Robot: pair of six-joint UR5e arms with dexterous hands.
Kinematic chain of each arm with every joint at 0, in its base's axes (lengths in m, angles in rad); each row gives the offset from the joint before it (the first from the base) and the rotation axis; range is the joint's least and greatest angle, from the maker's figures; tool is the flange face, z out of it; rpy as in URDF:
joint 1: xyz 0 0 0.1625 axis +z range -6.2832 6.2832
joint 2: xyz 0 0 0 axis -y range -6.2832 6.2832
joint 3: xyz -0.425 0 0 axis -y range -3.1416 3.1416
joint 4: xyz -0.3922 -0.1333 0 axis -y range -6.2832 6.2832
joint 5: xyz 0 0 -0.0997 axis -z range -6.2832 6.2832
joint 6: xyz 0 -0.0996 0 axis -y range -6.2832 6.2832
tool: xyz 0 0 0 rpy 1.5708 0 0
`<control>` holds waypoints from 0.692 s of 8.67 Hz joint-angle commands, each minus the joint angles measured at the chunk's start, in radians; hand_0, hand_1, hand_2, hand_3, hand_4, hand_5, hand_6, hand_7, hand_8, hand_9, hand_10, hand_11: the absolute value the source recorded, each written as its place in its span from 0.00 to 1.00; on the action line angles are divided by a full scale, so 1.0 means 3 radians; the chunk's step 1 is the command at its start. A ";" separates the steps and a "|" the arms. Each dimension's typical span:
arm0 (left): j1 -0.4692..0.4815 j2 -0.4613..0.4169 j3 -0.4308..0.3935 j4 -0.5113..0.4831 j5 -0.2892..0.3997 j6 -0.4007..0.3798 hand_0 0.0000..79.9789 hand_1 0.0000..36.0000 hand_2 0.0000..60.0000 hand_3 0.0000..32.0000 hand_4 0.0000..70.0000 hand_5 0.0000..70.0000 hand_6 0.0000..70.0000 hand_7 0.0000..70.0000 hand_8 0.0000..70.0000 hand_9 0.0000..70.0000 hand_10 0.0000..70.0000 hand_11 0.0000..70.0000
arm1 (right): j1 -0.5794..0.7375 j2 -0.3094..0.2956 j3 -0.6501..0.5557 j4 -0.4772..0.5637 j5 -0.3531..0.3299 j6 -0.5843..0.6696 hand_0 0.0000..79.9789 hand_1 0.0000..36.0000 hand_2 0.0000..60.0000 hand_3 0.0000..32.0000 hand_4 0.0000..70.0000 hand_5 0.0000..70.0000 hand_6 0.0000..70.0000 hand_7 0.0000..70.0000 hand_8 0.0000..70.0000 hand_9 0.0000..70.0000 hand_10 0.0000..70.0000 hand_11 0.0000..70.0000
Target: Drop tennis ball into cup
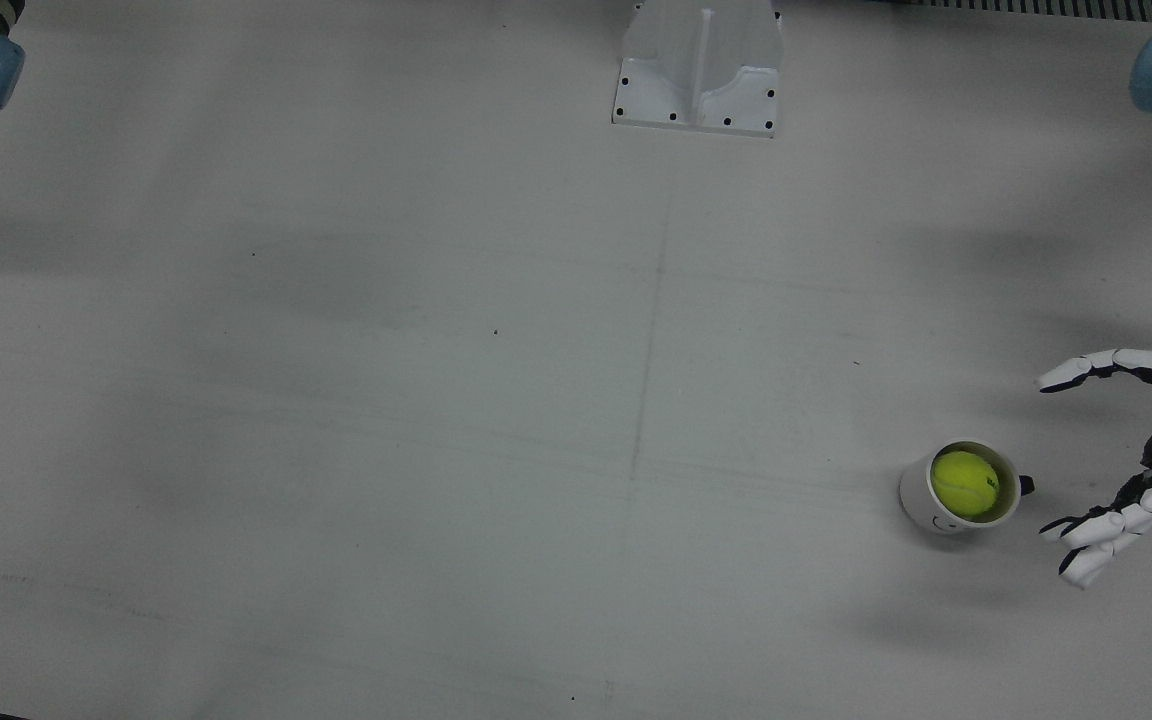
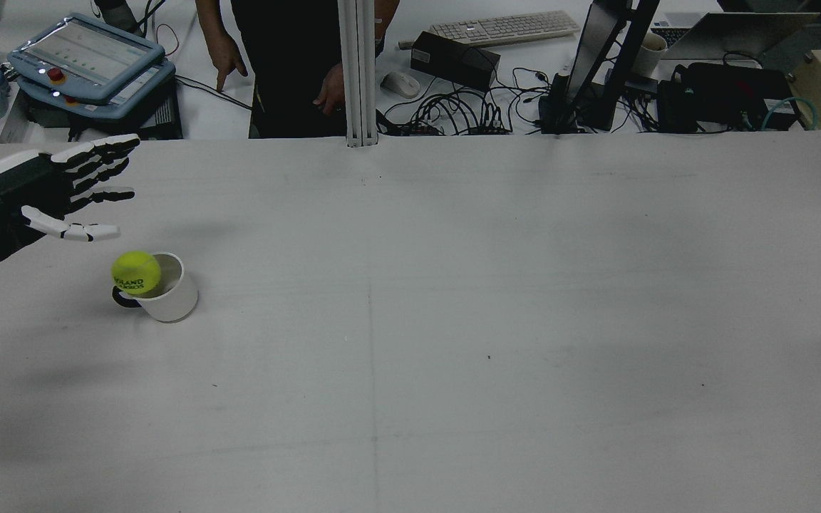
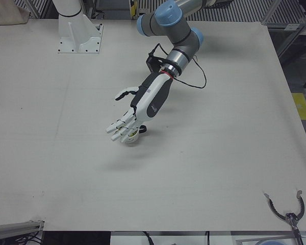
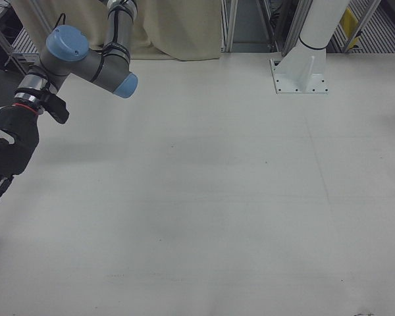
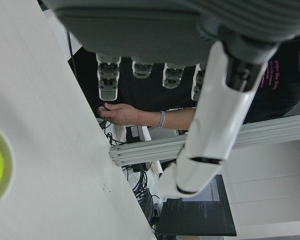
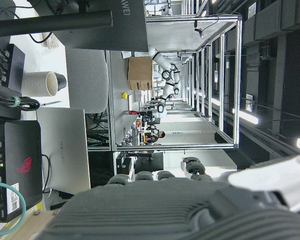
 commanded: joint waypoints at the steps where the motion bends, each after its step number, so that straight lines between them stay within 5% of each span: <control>1: -0.0010 -0.0005 -0.0028 -0.0007 0.0005 -0.0010 0.97 1.00 0.84 0.00 0.18 0.17 0.09 0.12 0.06 0.09 0.13 0.24 | 0.0000 0.0000 0.0000 0.0000 -0.0003 0.0000 0.00 0.00 0.00 0.00 0.00 0.00 0.00 0.00 0.00 0.00 0.00 0.00; 2: -0.0056 0.0005 -0.0134 0.0003 0.0030 -0.0005 0.97 1.00 0.85 0.00 0.18 0.17 0.09 0.12 0.06 0.09 0.13 0.24 | 0.0000 0.0000 0.0000 0.0005 -0.0003 0.0000 0.00 0.00 0.00 0.00 0.00 0.00 0.00 0.00 0.00 0.00 0.00 0.00; 4: -0.0657 -0.0010 -0.0085 0.0090 0.0051 0.0132 0.88 1.00 0.88 0.00 0.17 0.16 0.08 0.11 0.04 0.07 0.13 0.24 | 0.0000 0.0000 0.0000 0.0000 0.0002 0.0000 0.00 0.00 0.00 0.00 0.00 0.00 0.00 0.00 0.00 0.00 0.00 0.00; 6: -0.1077 -0.0010 0.0145 0.0074 0.0132 0.0164 0.85 1.00 0.93 0.00 0.00 0.17 0.06 0.02 0.00 0.01 0.09 0.19 | 0.0000 0.0000 0.0000 0.0005 0.0002 0.0000 0.00 0.00 0.00 0.00 0.00 0.00 0.00 0.00 0.00 0.00 0.00 0.00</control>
